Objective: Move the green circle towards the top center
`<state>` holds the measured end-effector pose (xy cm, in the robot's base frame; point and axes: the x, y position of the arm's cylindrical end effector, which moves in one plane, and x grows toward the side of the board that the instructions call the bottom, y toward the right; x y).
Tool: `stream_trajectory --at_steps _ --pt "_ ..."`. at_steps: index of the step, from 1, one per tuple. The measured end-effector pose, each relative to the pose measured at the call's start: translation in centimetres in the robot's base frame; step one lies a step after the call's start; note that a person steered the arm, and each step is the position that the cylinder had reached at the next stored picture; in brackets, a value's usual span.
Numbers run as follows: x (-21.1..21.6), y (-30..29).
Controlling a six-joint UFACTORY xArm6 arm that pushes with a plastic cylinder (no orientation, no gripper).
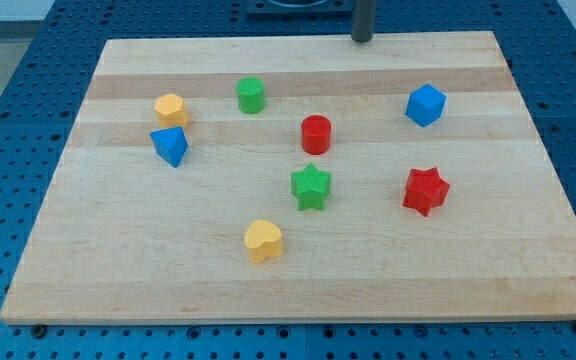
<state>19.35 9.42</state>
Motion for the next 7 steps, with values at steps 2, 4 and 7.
stream_trajectory --at_steps 2,4,7 --pt "4.1 1.3" --pt "11.6 -3.5" --pt "15.9 -11.8"
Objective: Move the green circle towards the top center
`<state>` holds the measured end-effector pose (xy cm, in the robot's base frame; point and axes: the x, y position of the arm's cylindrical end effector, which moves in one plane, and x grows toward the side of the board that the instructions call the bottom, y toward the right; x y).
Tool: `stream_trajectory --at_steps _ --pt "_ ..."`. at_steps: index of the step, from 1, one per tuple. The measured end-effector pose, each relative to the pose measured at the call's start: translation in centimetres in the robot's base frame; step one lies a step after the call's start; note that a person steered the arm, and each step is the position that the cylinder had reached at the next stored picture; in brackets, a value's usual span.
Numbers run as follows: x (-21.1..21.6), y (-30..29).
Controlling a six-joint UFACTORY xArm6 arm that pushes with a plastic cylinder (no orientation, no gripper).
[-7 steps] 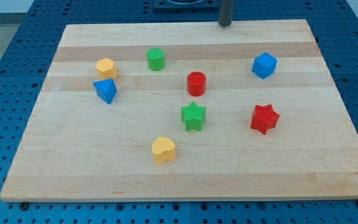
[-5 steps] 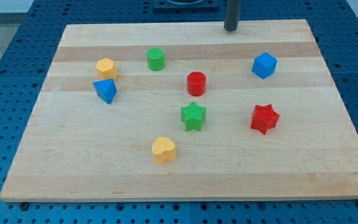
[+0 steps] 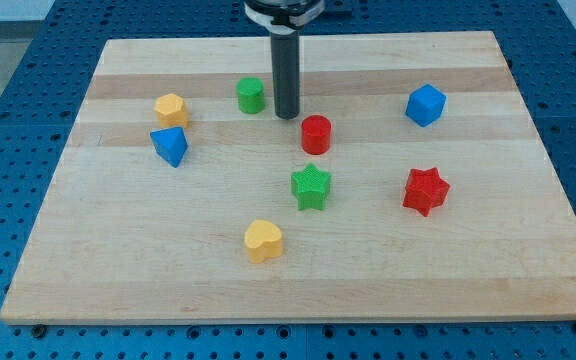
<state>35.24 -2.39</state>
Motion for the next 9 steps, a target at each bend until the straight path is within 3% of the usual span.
stream_trajectory --at_steps 6,8,9 --pt "0.3 -7.5" --pt "-2.5 -6.5" --pt "-3.6 -3.1"
